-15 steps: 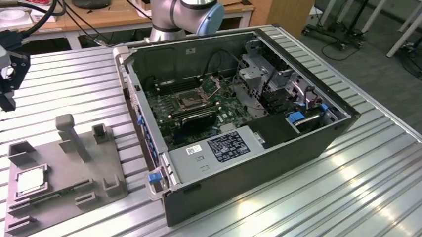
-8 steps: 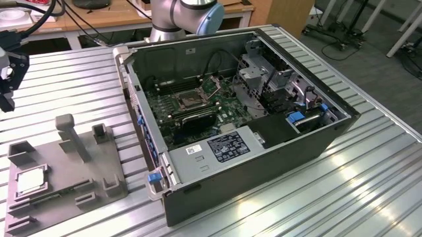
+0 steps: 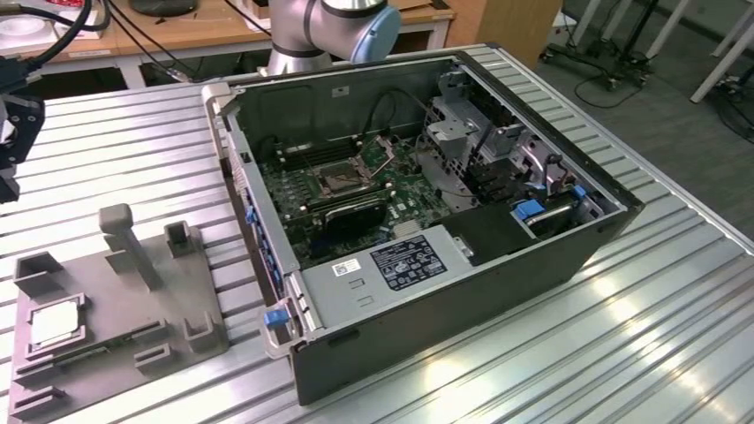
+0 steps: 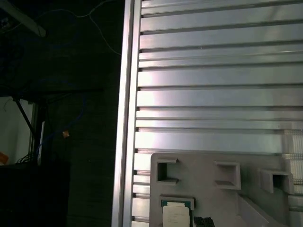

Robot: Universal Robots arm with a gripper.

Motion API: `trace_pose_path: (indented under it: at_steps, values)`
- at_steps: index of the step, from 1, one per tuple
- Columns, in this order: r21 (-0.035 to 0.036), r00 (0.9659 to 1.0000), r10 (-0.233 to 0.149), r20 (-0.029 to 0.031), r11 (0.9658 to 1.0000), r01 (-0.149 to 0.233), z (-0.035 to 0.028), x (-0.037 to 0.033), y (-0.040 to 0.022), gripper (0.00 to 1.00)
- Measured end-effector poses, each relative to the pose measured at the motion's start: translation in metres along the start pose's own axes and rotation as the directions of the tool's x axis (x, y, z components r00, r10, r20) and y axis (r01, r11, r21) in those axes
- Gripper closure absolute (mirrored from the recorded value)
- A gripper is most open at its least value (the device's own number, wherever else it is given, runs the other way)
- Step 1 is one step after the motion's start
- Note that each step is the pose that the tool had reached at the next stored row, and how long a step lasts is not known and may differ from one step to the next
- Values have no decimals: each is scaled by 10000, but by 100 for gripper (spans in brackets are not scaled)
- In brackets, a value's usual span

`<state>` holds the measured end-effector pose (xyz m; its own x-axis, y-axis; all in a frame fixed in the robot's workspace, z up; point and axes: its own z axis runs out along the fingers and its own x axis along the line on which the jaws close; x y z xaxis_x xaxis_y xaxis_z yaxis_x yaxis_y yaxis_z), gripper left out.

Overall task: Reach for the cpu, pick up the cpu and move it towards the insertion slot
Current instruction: 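Reach for the cpu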

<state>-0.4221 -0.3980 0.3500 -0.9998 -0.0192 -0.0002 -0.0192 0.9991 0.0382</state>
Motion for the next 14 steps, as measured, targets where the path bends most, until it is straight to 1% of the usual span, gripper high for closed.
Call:
trace_pose_path:
  at_steps: [5,9,12,14]
  values:
    - [0,10000,1,0,10000,-1,1,3,0,89]
    - [-1,10000,1,0,10000,-1,11,17,-3,89]
    - [4,10000,1,16,10000,-1,26,29,-7,89]
    - [4,10000,-1,29,10000,1,40,41,-21,89]
